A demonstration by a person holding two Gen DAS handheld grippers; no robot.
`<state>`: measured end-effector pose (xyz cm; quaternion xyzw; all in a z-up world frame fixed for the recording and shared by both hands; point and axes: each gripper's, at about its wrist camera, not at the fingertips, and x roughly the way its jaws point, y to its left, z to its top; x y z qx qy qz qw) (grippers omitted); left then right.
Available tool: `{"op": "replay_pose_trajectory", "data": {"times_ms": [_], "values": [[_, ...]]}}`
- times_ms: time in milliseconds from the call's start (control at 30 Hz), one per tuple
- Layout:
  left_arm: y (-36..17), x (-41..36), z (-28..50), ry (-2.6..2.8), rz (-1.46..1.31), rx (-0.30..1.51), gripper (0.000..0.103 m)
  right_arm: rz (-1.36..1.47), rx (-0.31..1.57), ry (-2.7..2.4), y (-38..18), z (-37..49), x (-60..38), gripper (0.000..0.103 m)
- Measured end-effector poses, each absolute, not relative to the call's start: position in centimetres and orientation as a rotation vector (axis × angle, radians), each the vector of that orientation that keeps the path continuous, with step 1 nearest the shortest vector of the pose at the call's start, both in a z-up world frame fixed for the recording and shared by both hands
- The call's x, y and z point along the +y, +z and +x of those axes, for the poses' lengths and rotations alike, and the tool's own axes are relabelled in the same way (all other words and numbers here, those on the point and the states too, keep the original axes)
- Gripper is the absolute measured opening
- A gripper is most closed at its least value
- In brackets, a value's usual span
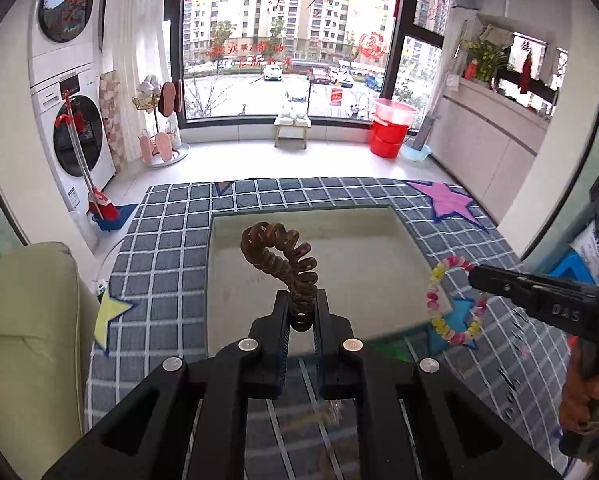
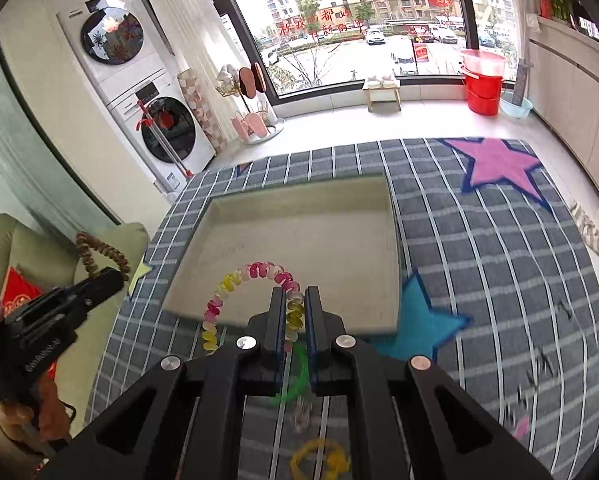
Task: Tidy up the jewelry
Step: 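Lower both bracelets into the white tray and open the right gripper while the left opens too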
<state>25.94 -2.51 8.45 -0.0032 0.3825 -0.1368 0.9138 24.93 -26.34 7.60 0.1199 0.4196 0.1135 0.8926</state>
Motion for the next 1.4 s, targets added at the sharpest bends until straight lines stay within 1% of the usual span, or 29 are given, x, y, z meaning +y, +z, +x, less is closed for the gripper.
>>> {"op": "replay_pose_trajectory", "data": {"times_ms": [167,300,467,767,933,1167,1233,1267,1300,1367,1400], "values": [[6.4,-3.4,30.7,-0.277,-0.002,0.821,0.024,0.264,0.887,0.222,6.4,29.2,-26.4,0.010],[4.2,-4.6,34.1,-0.268,0.006,0.858,0.024,0.294,0.933,0.203,3.7,32.9,-26.5,0.010],[1.2,-6.0,37.0,-0.254,0.048,0.911,0.024,0.318,0.961,0.183,1.0,35.6,-26.9,0.010],[-3.0,-6.1,38.9,-0.220,0.053,0.992,0.024,0.254,0.998,0.170,-2.1,37.8,-25.4,0.010],[-3.4,-6.3,39.0,-0.206,0.051,0.991,0.024,0.229,1.037,0.170,-3.5,37.9,-24.8,0.010],[-3.4,-6.5,39.3,-0.173,0.055,0.999,0.024,0.181,1.043,0.165,-3.6,37.6,-24.2,0.011],[-3.4,-6.2,39.2,-0.166,0.042,1.003,0.024,0.206,1.048,0.171,-3.5,37.5,-24.3,0.015],[-3.3,-6.0,39.2,-0.162,0.028,1.007,0.024,0.223,1.051,0.177,-3.4,37.4,-24.5,0.024],[-3.3,-5.9,39.1,-0.161,0.018,1.008,0.024,0.236,1.051,0.178,-3.3,37.3,-24.6,0.040],[-3.2,-5.7,39.0,-0.161,0.009,1.002,0.024,0.239,1.030,0.178,-2.7,37.0,-24.8,0.051],[-3.1,-5.7,38.9,-0.164,0.011,0.998,0.024,0.238,1.019,0.179,-2.4,36.8,-24.9,0.051]]}}
